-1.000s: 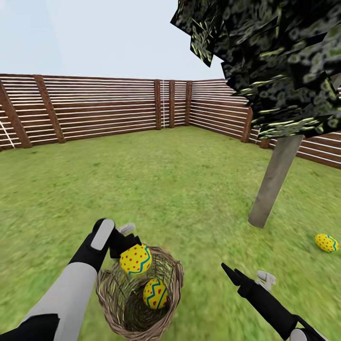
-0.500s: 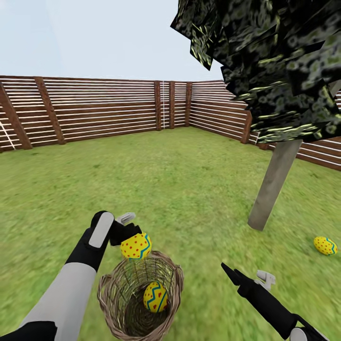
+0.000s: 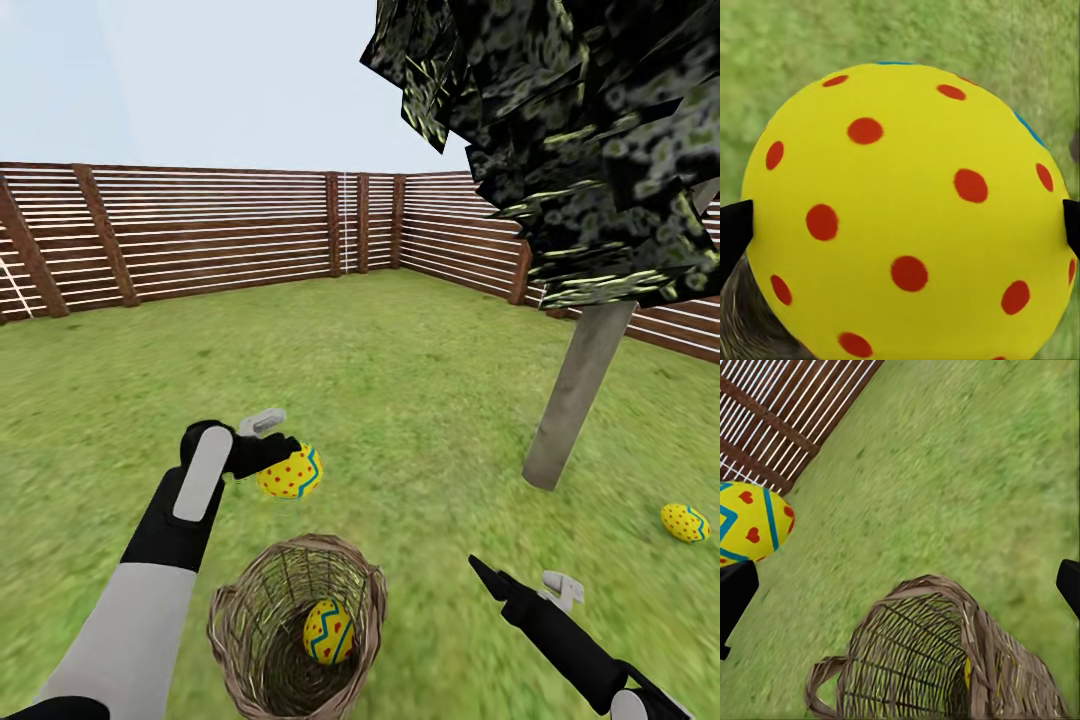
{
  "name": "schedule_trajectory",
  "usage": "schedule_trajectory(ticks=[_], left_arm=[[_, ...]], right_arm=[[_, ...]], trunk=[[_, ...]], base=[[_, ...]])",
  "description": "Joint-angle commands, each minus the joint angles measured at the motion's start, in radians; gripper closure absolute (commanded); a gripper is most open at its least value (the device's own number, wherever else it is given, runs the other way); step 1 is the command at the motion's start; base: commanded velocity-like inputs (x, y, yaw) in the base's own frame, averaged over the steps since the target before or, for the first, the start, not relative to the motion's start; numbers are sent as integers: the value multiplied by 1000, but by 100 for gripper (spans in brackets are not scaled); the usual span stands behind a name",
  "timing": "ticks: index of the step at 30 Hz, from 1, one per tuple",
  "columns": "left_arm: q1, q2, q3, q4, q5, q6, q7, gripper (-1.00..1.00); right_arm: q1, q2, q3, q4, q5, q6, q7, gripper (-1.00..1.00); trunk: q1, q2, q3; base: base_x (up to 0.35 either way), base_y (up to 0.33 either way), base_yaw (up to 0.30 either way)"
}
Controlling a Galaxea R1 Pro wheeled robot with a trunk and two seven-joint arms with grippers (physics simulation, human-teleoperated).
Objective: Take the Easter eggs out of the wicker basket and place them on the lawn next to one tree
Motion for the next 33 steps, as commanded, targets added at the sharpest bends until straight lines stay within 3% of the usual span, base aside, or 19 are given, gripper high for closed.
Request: schedule_trajectory(ticks=[1,4,10,26,33], left_arm=[[1,0,-2,-7,9,2,11,100],[9,1,-5,-40,9,2,10,100],[51,5,-64,-120,5,2,8,100],[53,6,-93,-128,5,2,8,100],[53,5,-94,-127,5,2,9,100]], right_arm=[[0,1,-1,-1,-7,9,-9,-100],[0,1,-1,-1,-8,11,-22,-100],[0,1,0,-1,-8,11,-26,-100],[-1,2,1,-1,-7,11,-30,-100],[0,2,1,-1,-8,11,-61,-100]], trunk=[[0,0,-1],[0,0,-1],[0,0,-1],[0,0,0],[0,0,7]], base=[[0,0,0],[0,0,0],[0,-100,0],[0,-265,0],[0,-277,-173]])
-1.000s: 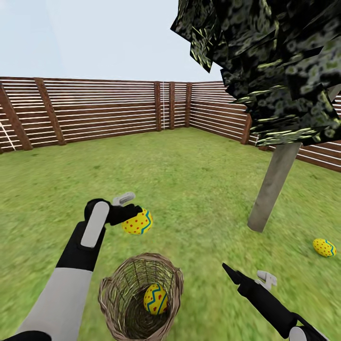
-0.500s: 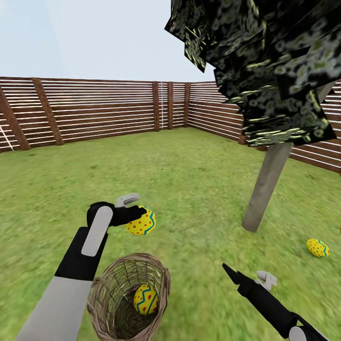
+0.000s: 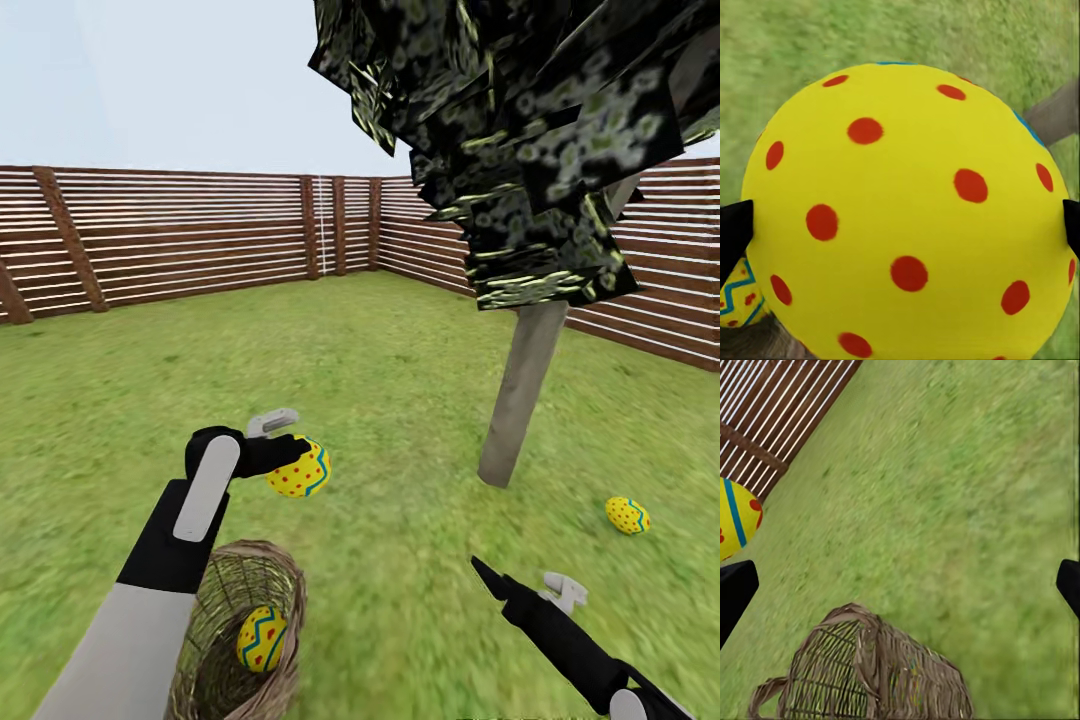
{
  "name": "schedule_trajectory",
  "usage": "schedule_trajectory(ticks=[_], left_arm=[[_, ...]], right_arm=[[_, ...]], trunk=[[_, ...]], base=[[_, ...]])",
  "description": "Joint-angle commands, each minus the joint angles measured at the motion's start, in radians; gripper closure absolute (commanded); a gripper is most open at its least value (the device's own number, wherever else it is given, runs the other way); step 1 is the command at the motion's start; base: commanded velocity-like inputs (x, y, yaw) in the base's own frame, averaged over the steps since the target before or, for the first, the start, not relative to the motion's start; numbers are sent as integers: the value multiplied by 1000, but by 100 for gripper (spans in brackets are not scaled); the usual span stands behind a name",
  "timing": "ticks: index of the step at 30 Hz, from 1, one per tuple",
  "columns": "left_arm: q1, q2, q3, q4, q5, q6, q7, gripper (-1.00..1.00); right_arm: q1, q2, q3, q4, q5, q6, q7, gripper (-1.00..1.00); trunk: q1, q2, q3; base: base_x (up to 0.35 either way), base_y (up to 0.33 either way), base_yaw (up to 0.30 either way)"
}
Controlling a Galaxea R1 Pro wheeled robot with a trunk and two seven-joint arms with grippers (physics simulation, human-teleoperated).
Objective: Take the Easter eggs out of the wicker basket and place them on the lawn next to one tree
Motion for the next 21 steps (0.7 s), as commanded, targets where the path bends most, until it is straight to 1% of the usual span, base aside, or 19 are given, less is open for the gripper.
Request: schedule_trajectory(ticks=[1,6,19,21], left_arm=[[-1,0,0,-1,9,2,11,100],[-1,-1,-16,0,8,2,12,100],[-1,-3,-19,11,6,2,15,100],[-1,-4,-32,24,6,2,19,100]], right_arm=[[0,1,-2,-1,-7,7,1,-100],[0,1,-1,-1,-7,7,0,-100],[0,1,0,-1,-7,7,0,-100],[0,0,0,-1,-7,7,0,-100]], trunk=[[0,0,0],[0,0,6],[0,0,21],[0,0,23]], base=[[0,-277,-220],[0,-277,-223],[0,-277,-223],[0,-279,-224]])
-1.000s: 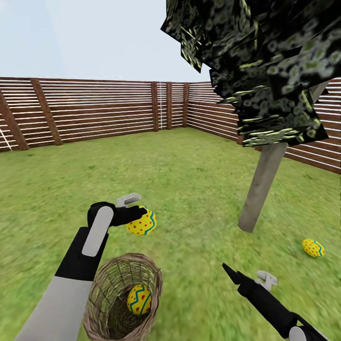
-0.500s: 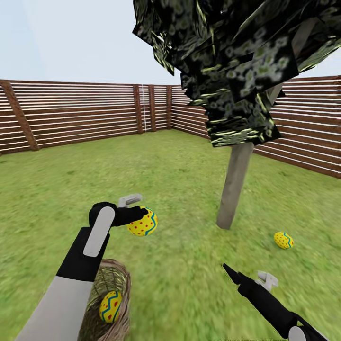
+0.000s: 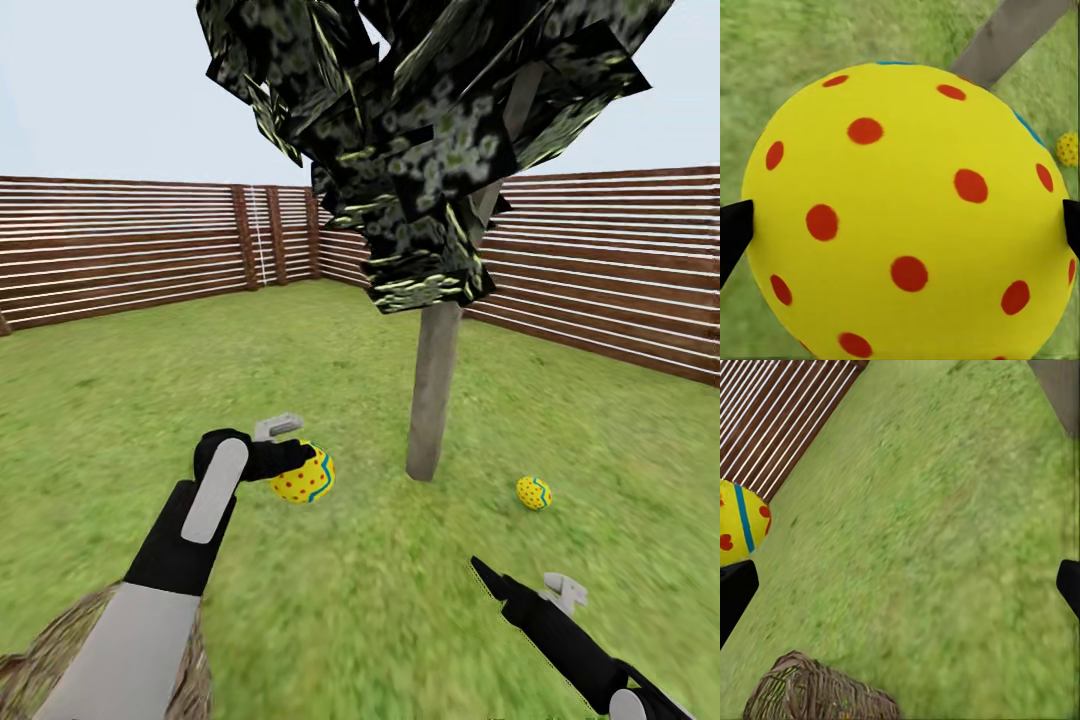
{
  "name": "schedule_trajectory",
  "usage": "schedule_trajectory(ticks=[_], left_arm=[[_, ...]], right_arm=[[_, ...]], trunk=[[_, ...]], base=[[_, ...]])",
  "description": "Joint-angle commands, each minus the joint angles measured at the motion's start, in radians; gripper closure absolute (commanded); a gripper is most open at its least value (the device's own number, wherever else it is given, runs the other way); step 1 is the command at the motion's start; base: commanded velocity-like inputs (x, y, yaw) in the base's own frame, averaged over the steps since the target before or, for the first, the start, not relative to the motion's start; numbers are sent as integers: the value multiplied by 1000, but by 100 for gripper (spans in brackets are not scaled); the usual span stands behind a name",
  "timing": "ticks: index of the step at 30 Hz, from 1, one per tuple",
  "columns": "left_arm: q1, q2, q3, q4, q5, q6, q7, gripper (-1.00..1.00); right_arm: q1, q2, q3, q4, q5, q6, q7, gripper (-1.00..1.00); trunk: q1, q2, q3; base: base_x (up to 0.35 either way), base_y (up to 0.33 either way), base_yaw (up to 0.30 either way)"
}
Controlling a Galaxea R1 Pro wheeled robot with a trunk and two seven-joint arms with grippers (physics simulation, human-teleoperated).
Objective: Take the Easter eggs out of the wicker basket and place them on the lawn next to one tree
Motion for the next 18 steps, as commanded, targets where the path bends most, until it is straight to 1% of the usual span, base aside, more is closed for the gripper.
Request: schedule_trajectory(ticks=[1,3,5,6,7,9,11,12,15,16,17,18], left_arm=[[-1,-1,-16,16,8,2,12,100],[-1,-1,-30,44,7,2,12,100],[-1,-2,-42,91,7,2,11,100],[-1,-2,-48,124,6,2,10,100],[-2,-2,-55,181,6,2,8,100],[-3,-3,-60,256,7,-3,6,100],[-6,-5,-64,330,8,-27,3,100],[-7,-7,-65,353,8,-32,2,100],[-10,-21,-73,423,7,-82,0,100],[-12,-25,-87,447,7,-103,0,100],[-14,-29,-124,482,8,-133,0,100],[-16,-30,-148,502,9,-150,0,100]], right_arm=[[0,1,-2,-1,-7,7,1,-100],[0,0,-2,-1,-7,7,1,-100],[0,0,-3,-1,-7,7,1,-100],[0,0,-4,-1,-7,7,1,-100],[0,0,-4,-1,-7,7,0,-100],[0,0,-5,-1,-7,7,0,-100],[0,0,-6,-1,-7,7,0,-100],[0,0,-6,-1,-7,7,0,-100],[0,0,-8,-1,-7,7,0,-100],[0,0,-8,-1,-7,7,-1,-100],[0,0,-8,-1,-7,7,-1,-100],[0,0,-9,-1,-7,6,-3,-100]], trunk=[[0,0,0],[0,0,3],[0,0,5],[0,0,6],[0,0,7],[0,0,9],[0,0,12],[0,0,13],[0,0,15],[0,0,15],[0,0,15],[0,0,15]], base=[[0,-280,-224],[0,-281,-224],[0,-282,-224],[0,-283,-224],[0,-283,-224],[0,-283,-224],[0,-284,-223],[0,-285,-220],[0,-299,-124],[0,-308,-49],[0,-310,-25],[0,-311,-16]])
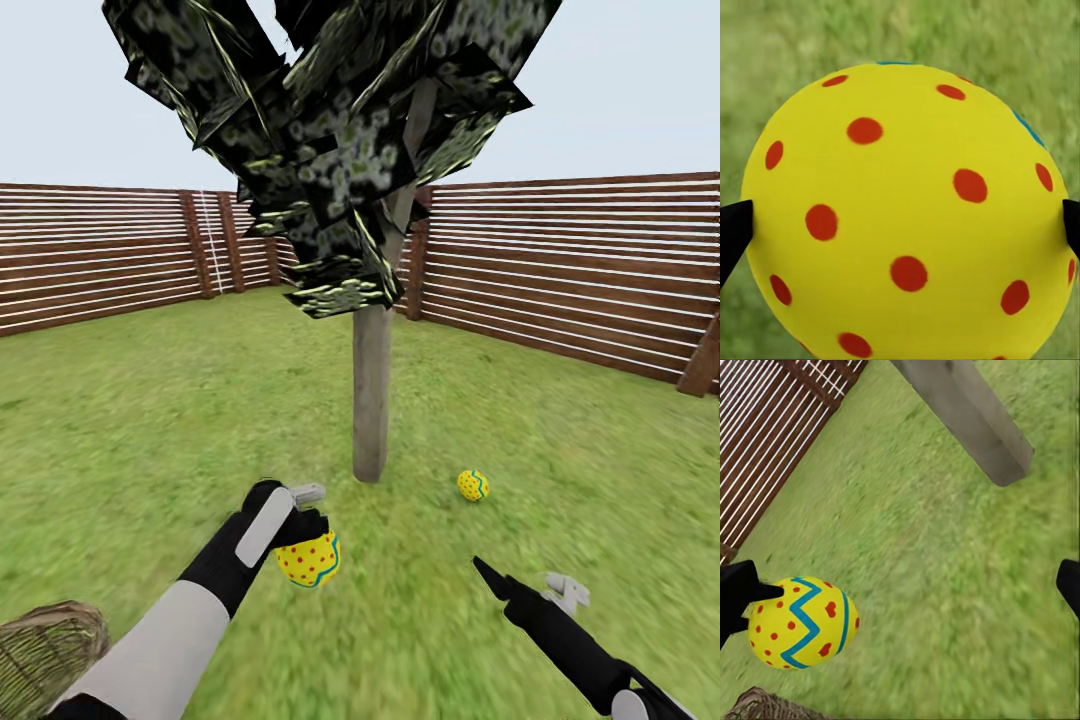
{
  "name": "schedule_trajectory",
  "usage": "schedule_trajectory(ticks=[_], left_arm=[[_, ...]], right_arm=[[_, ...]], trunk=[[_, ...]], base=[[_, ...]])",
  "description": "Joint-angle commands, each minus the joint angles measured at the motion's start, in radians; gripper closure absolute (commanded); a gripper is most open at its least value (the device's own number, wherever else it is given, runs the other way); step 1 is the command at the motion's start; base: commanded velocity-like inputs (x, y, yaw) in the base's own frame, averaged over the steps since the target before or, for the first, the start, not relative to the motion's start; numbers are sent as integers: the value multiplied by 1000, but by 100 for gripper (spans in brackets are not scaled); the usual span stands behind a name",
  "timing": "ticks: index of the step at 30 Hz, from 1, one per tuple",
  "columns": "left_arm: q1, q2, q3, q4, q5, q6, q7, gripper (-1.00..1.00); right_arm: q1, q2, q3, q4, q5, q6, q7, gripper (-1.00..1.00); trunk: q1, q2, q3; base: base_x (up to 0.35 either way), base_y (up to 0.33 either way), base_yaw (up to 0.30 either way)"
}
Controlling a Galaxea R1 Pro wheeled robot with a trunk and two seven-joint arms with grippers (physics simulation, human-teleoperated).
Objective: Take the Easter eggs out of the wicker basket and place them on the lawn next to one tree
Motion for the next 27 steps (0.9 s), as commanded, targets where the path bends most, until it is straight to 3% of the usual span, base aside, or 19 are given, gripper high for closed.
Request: schedule_trajectory(ticks=[1,7,19,27], left_arm=[[-2,-1,-19,13,9,-13,11,100],[-3,-3,-48,36,9,-38,11,100],[-3,-3,-51,37,7,-45,11,100],[-3,-3,-52,37,6,-46,11,100]], right_arm=[[0,1,-2,-1,-7,7,-4,-100],[0,1,1,-1,-8,6,-39,-100],[0,1,2,-1,-8,7,-42,-100],[0,1,1,-1,-10,7,-42,-100]], trunk=[[0,0,-1],[0,0,-1],[0,0,0],[0,0,8]], base=[[0,-312,-10],[0,-312,-2],[27,-313,-7],[160,-295,-177]])
